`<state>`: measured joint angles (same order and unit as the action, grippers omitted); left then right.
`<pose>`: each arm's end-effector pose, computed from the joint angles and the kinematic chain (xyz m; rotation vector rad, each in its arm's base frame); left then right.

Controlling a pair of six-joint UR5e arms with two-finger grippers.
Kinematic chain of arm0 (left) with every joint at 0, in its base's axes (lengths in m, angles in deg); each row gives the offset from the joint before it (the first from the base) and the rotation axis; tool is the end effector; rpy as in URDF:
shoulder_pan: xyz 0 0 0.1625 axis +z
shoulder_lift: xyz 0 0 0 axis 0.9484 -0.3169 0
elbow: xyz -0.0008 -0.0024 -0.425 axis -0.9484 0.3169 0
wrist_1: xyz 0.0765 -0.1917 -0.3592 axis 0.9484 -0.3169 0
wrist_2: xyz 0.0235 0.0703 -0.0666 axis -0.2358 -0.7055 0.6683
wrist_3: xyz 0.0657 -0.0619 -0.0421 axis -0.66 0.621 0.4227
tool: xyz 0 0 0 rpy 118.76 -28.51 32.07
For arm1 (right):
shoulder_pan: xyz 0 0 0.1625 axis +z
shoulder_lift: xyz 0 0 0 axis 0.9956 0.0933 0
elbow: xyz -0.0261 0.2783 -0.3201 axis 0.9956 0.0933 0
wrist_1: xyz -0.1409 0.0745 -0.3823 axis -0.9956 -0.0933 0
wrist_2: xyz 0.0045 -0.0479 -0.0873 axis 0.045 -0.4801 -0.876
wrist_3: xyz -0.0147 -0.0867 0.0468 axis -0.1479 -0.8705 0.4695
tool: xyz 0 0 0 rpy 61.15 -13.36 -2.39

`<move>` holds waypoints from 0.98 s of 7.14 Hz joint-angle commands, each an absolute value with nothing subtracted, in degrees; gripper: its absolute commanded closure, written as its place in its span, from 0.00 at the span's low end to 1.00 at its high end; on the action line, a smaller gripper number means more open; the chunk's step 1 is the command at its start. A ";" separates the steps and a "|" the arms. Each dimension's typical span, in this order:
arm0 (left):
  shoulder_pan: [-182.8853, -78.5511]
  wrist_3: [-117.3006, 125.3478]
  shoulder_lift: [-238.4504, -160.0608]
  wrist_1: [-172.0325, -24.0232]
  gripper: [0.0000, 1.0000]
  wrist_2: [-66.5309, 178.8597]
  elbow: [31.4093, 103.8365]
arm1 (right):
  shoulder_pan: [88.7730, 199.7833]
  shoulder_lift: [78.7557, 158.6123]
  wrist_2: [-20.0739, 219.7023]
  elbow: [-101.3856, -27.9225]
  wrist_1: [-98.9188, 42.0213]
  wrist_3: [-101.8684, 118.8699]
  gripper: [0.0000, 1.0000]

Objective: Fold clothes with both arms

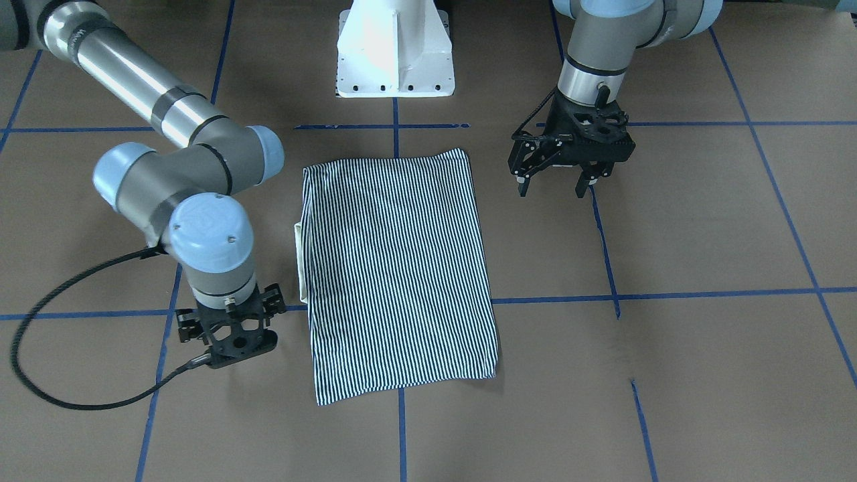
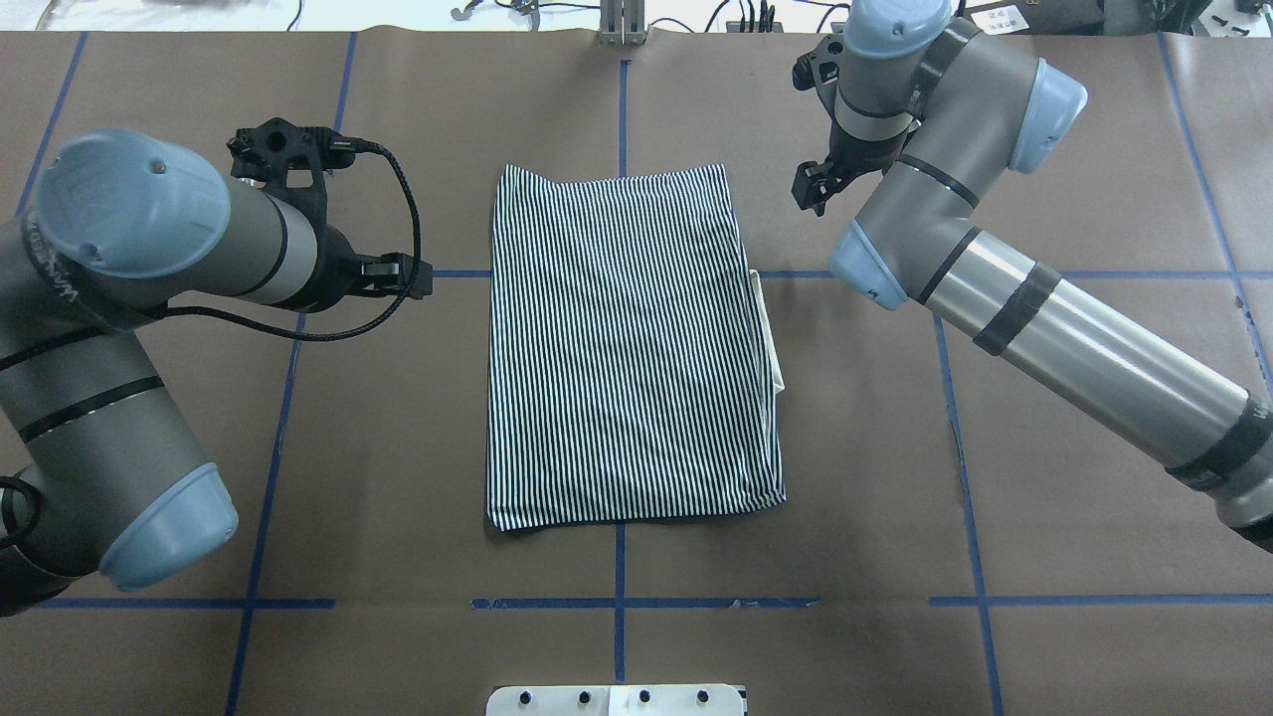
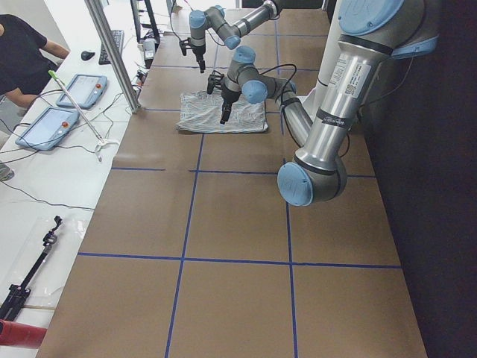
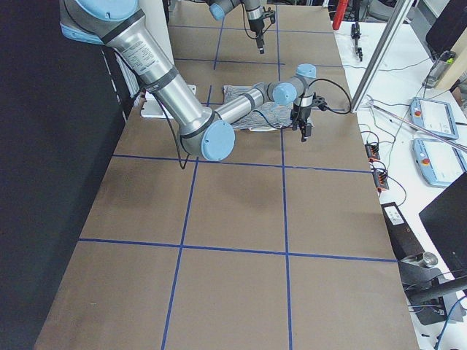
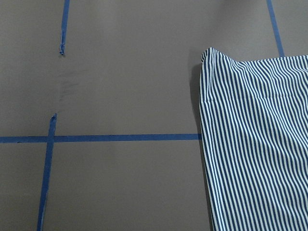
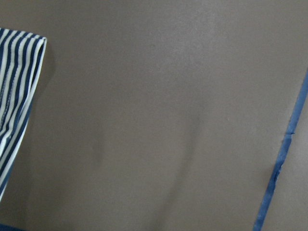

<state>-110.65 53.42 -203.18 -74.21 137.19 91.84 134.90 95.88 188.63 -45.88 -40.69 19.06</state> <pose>0.3691 -0.4442 0.2409 0.3056 0.8601 -0.1173 -0.4184 -0.6538 0.3290 0.2002 -0.5810 -0.3080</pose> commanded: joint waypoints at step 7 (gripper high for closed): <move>-93.80 94.87 -203.04 -73.86 0.00 135.41 91.97 | 129.04 105.11 195.80 -71.74 -49.52 45.72 0.00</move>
